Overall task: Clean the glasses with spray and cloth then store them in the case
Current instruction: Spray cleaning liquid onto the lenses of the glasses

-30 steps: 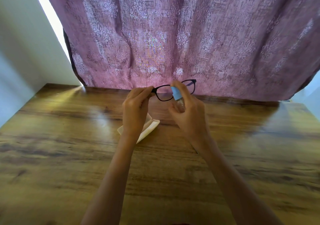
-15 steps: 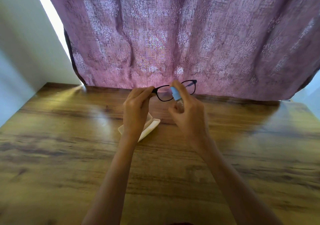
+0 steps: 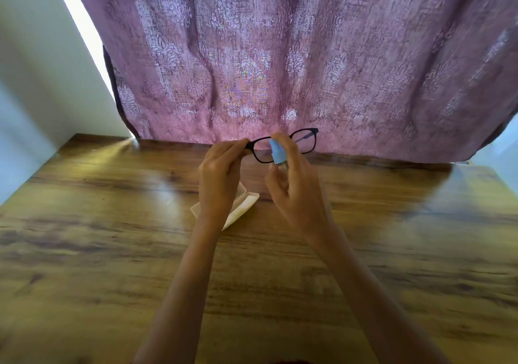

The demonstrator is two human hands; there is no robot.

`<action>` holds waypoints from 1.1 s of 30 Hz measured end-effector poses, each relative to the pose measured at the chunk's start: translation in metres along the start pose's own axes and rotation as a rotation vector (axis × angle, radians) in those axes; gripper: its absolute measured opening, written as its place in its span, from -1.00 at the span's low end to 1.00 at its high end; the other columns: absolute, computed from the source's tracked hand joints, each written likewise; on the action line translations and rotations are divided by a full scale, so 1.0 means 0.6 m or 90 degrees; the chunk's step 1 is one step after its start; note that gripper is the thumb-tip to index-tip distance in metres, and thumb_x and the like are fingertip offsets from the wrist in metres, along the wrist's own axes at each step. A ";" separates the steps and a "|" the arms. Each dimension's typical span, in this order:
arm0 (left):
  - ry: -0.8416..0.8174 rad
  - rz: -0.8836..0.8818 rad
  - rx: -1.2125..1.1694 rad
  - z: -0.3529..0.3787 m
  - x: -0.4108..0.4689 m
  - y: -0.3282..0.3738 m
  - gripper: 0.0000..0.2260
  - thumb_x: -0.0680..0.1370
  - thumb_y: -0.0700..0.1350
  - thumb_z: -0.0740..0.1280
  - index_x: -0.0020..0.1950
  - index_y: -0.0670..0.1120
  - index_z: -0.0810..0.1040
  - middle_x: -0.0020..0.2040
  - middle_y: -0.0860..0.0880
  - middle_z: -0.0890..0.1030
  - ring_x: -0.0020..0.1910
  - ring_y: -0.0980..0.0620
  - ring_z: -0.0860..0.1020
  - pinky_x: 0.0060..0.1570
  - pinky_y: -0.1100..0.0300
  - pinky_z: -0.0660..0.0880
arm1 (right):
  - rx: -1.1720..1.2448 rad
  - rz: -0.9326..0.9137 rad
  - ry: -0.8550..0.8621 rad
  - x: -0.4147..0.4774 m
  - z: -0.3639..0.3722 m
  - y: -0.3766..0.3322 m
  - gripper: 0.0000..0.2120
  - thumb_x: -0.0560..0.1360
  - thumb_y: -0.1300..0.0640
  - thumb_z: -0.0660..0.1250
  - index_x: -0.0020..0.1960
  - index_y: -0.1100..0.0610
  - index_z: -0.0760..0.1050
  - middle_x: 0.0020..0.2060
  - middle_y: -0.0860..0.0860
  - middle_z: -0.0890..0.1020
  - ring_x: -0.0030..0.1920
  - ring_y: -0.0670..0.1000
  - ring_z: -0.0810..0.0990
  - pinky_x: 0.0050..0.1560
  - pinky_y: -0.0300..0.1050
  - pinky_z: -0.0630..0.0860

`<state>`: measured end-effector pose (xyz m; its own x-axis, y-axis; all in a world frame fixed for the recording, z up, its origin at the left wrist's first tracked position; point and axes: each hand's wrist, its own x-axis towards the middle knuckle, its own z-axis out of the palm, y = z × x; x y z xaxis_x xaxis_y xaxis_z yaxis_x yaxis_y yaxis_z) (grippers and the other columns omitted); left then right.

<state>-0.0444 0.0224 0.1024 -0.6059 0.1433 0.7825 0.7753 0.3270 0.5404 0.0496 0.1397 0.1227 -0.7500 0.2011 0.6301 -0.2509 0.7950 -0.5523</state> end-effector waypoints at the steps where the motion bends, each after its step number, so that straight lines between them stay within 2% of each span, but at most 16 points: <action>1: 0.002 0.000 0.002 0.000 0.000 0.001 -0.79 0.50 -0.21 0.30 0.04 -0.25 0.66 -0.15 -0.16 0.66 -0.14 0.03 0.53 -0.16 0.22 0.47 | -0.001 0.002 -0.002 0.000 0.002 0.000 -0.56 0.55 0.06 0.14 0.42 0.06 0.30 -0.16 -0.03 0.53 -0.36 -0.17 0.40 -0.31 -0.21 0.44; 2: 0.003 0.002 0.004 -0.001 0.001 0.001 -0.79 0.50 -0.21 0.30 0.04 -0.25 0.66 -0.16 -0.16 0.66 -0.14 0.04 0.53 -0.17 0.21 0.47 | -0.003 0.003 -0.001 -0.001 0.003 0.000 -0.55 0.54 0.06 0.14 0.42 0.06 0.31 -0.18 -0.03 0.51 -0.36 -0.14 0.39 -0.31 -0.16 0.47; 5: 0.005 0.007 0.012 -0.001 0.002 0.001 -0.79 0.50 -0.20 0.30 0.03 -0.25 0.66 -0.16 -0.16 0.66 -0.15 0.04 0.52 -0.18 0.20 0.47 | -0.019 0.008 0.011 -0.002 0.004 0.001 -0.55 0.50 0.06 0.15 0.39 0.03 0.34 -0.25 -0.07 0.44 -0.37 -0.13 0.35 -0.31 -0.23 0.41; 8: 0.009 0.006 0.015 0.000 0.002 0.000 -0.80 0.49 -0.22 0.31 0.02 -0.24 0.66 -0.16 -0.16 0.66 -0.14 0.05 0.52 -0.14 0.31 0.43 | -0.005 0.023 0.016 -0.001 0.004 0.000 -0.55 0.48 0.05 0.21 0.36 -0.04 0.29 -0.15 -0.02 0.54 -0.34 -0.12 0.42 -0.31 -0.15 0.49; 10: 0.013 0.008 0.019 0.000 0.002 0.000 -0.81 0.48 -0.23 0.32 0.02 -0.25 0.66 -0.16 -0.16 0.66 -0.14 0.05 0.52 -0.13 0.34 0.41 | -0.002 0.029 0.024 0.002 0.005 0.000 -0.53 0.47 0.10 0.26 0.36 -0.04 0.29 -0.14 -0.04 0.54 -0.32 -0.14 0.42 -0.28 -0.11 0.52; 13: 0.021 0.018 0.020 0.000 0.004 -0.002 -0.82 0.48 -0.23 0.34 0.02 -0.24 0.66 -0.15 -0.15 0.66 -0.14 0.04 0.53 -0.16 0.25 0.46 | -0.010 0.020 0.035 0.006 0.004 -0.002 -0.54 0.46 0.21 0.31 0.34 0.02 0.34 -0.22 -0.14 0.45 -0.35 -0.21 0.36 -0.29 -0.14 0.50; 15: 0.024 0.024 0.020 0.000 0.005 -0.002 -0.83 0.48 -0.24 0.34 0.02 -0.24 0.66 -0.15 -0.15 0.66 -0.14 0.04 0.53 -0.19 0.21 0.48 | -0.019 0.019 0.042 0.008 0.002 -0.003 -0.54 0.44 0.25 0.33 0.31 0.03 0.37 -0.26 -0.17 0.44 -0.36 -0.17 0.37 -0.30 -0.12 0.51; 19: 0.025 0.029 0.025 0.000 0.006 -0.002 -0.83 0.48 -0.24 0.34 0.01 -0.25 0.66 -0.16 -0.16 0.66 -0.14 0.04 0.53 -0.19 0.19 0.48 | -0.040 0.028 0.077 0.008 0.003 -0.004 -0.53 0.38 0.32 0.33 0.28 0.10 0.44 -0.41 -0.27 0.23 -0.41 -0.16 0.26 -0.35 -0.15 0.46; 22: 0.023 0.029 0.020 0.000 0.005 -0.003 -0.83 0.48 -0.25 0.34 0.02 -0.25 0.66 -0.14 -0.16 0.66 -0.13 0.03 0.53 -0.17 0.17 0.49 | -0.049 0.031 0.065 0.008 0.001 -0.005 -0.52 0.39 0.29 0.34 0.30 0.08 0.43 -0.36 -0.19 0.35 -0.39 -0.14 0.34 -0.34 -0.15 0.47; 27: 0.017 0.026 0.017 0.002 0.004 -0.003 -0.82 0.49 -0.24 0.33 0.03 -0.24 0.66 -0.14 -0.15 0.66 -0.14 0.03 0.54 -0.17 0.17 0.49 | -0.055 0.026 0.030 0.005 0.000 -0.003 -0.48 0.44 0.20 0.34 0.36 0.01 0.34 -0.16 -0.01 0.57 -0.28 -0.05 0.51 -0.28 -0.11 0.52; 29: 0.015 0.025 0.016 0.002 0.003 -0.004 -0.82 0.49 -0.23 0.34 0.03 -0.24 0.66 -0.14 -0.14 0.66 -0.14 0.03 0.54 -0.18 0.16 0.50 | -0.065 0.035 0.031 0.004 0.001 0.000 -0.45 0.42 0.27 0.36 0.36 -0.01 0.33 -0.21 -0.03 0.55 -0.30 -0.07 0.50 -0.30 -0.10 0.53; 31: 0.015 0.027 0.014 0.002 0.001 -0.005 -0.83 0.49 -0.25 0.34 0.03 -0.24 0.66 -0.15 -0.15 0.66 -0.15 0.03 0.54 -0.19 0.17 0.50 | -0.072 0.047 0.046 0.003 0.001 0.003 -0.41 0.37 0.33 0.37 0.36 0.03 0.39 -0.33 -0.10 0.45 -0.37 -0.11 0.41 -0.32 -0.14 0.47; 33: 0.011 0.030 0.016 0.001 -0.001 -0.006 -0.83 0.49 -0.26 0.34 0.04 -0.24 0.65 -0.15 -0.15 0.65 -0.15 0.03 0.54 -0.19 0.17 0.49 | -0.074 0.061 0.059 0.003 -0.001 0.003 -0.41 0.37 0.33 0.38 0.35 0.02 0.41 -0.35 -0.10 0.44 -0.38 -0.11 0.39 -0.33 -0.12 0.48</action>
<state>-0.0468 0.0217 0.0999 -0.5650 0.1437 0.8125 0.7983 0.3442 0.4943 0.0483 0.1419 0.1232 -0.7066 0.3267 0.6277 -0.1038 0.8296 -0.5486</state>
